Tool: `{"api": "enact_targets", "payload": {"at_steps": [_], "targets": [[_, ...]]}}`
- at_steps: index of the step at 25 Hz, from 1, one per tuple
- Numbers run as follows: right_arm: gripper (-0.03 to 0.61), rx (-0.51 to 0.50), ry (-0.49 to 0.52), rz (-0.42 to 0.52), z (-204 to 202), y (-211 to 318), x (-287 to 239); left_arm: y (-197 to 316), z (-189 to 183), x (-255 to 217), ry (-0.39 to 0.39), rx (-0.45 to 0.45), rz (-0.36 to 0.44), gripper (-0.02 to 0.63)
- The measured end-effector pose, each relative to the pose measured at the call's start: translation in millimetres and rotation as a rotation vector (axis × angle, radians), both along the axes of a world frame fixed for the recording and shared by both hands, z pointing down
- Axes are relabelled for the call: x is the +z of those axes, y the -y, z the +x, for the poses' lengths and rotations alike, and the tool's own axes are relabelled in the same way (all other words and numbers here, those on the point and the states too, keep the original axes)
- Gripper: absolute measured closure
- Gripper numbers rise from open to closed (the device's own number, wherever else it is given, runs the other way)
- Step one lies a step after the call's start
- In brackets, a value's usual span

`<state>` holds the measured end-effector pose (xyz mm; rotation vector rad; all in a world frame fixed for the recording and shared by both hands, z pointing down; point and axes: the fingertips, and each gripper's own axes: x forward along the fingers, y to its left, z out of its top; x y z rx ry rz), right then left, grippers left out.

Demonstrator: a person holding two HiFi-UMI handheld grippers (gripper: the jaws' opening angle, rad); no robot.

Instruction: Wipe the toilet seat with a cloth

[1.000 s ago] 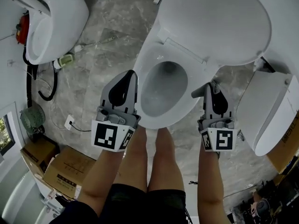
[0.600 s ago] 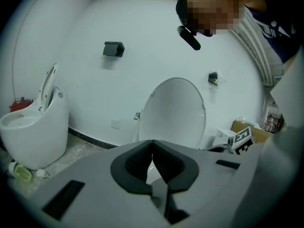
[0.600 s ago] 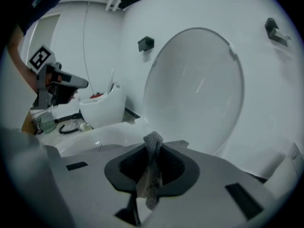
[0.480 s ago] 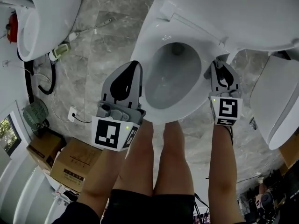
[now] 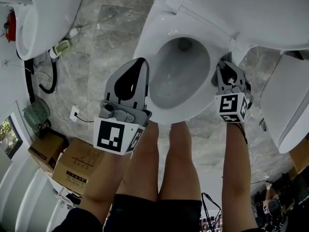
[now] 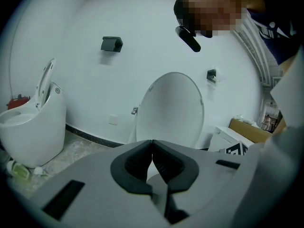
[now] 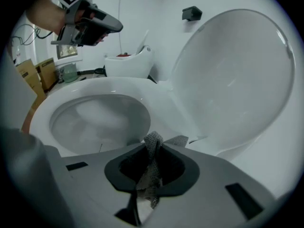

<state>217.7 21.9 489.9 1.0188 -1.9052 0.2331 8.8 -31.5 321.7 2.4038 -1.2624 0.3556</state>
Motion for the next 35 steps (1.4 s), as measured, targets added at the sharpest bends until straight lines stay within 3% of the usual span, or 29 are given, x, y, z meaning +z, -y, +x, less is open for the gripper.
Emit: {"api": "enact_targets", "payload": {"at_steps": [4, 8, 10, 20, 26, 30, 33, 35], "targets": [[0.509, -0.128, -0.020, -0.077, -15.7, -38.7, 9.7, -1.8, 2.6, 3.2, -0.001, 0.004, -0.007, 0.594], [0.512, -0.452, -0.069, -0.123, -48.4, -79.8, 16.5, -1.3, 5.2, 2.5, 0.000, 0.017, 0.002, 0.594], [0.512, -0.533, -0.085, -0.123, -51.3, -81.0, 17.9, -1.3, 4.3, 2.3, 0.004, 0.020, 0.005, 0.594], [0.509, -0.465, -0.153, 0.024, -24.0, 11.9, 14.7, -6.9, -4.1, -0.8, 0.012, 0.008, 0.002, 0.594], [0.515, -0.659, -0.131, -0.096, -61.9, -67.2, 27.0, -7.6, -3.0, -0.5, 0.006, 0.003, -0.002, 0.594], [0.514, -0.764, -0.030, -0.189, -100.5, -123.2, 25.7, -7.6, -0.1, -1.2, 0.002, 0.006, -0.003, 0.594], [0.512, -0.824, -0.024, -0.196, -99.5, -129.1, 24.2, -7.6, 0.4, -2.1, 0.006, 0.015, 0.001, 0.594], [0.512, -0.783, -0.078, -0.171, -78.5, -104.5, 26.4, -7.6, -0.8, -2.2, 0.008, 0.015, 0.003, 0.594]]}}
